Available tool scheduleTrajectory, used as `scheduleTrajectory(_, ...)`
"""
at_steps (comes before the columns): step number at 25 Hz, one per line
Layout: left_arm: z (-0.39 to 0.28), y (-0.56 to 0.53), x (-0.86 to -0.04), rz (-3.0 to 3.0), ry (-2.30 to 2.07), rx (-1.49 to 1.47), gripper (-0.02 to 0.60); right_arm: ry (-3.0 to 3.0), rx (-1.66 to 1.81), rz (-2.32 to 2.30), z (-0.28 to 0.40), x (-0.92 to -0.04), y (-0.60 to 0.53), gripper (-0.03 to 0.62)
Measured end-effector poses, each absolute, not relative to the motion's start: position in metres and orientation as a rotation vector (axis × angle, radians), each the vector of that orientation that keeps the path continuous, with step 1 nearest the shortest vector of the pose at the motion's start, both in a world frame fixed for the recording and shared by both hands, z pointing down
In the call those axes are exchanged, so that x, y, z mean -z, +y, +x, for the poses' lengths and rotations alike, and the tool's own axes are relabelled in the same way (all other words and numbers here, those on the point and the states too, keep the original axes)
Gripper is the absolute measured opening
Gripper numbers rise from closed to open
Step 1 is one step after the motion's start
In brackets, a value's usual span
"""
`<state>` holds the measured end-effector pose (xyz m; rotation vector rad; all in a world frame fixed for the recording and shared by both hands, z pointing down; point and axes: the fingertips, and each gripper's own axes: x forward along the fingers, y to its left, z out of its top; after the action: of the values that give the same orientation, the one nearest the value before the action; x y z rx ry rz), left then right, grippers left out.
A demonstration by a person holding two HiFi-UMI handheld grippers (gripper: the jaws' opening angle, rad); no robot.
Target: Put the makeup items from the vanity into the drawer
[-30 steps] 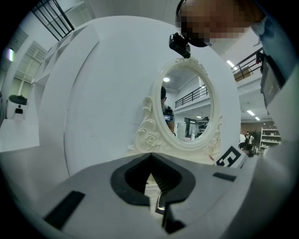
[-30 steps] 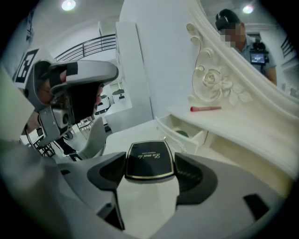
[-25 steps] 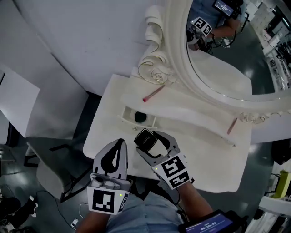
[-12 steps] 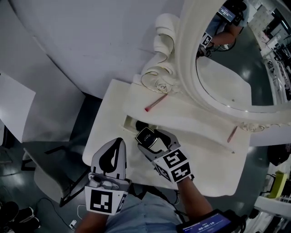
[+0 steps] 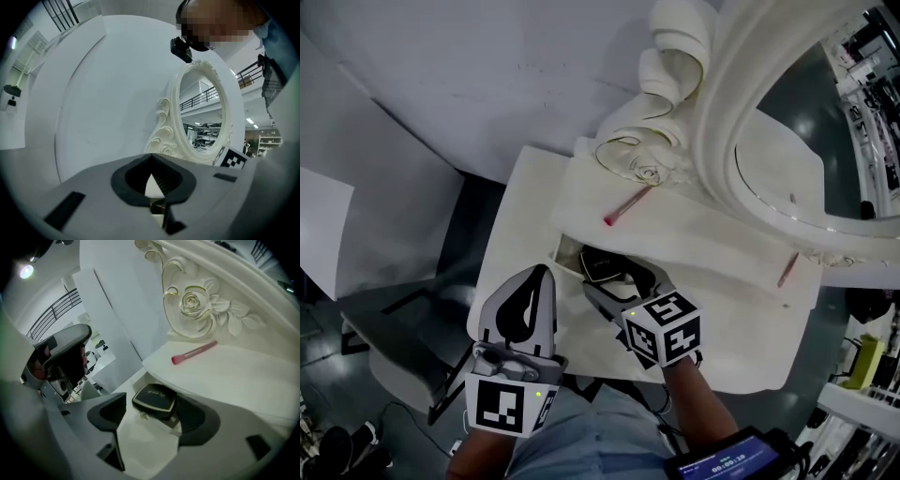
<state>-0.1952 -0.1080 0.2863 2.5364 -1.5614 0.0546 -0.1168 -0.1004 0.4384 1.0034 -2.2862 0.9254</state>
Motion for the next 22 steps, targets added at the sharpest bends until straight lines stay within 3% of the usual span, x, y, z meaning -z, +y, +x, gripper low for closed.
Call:
scheduleTrajectory(12,-0.189,-0.127,-0.293,2.571,-1.446,-0.060,0.000,-2.295,-0.787,1.156,-0.118,-0.423,-0.106,0.330)
scheduleTrajectory(22,-0.152,-0.125,-0.273,2.709,-1.307,-0.032,0.000,-2.270,-0.711,1.385,-0.074,-0.394,-0.111,0.322)
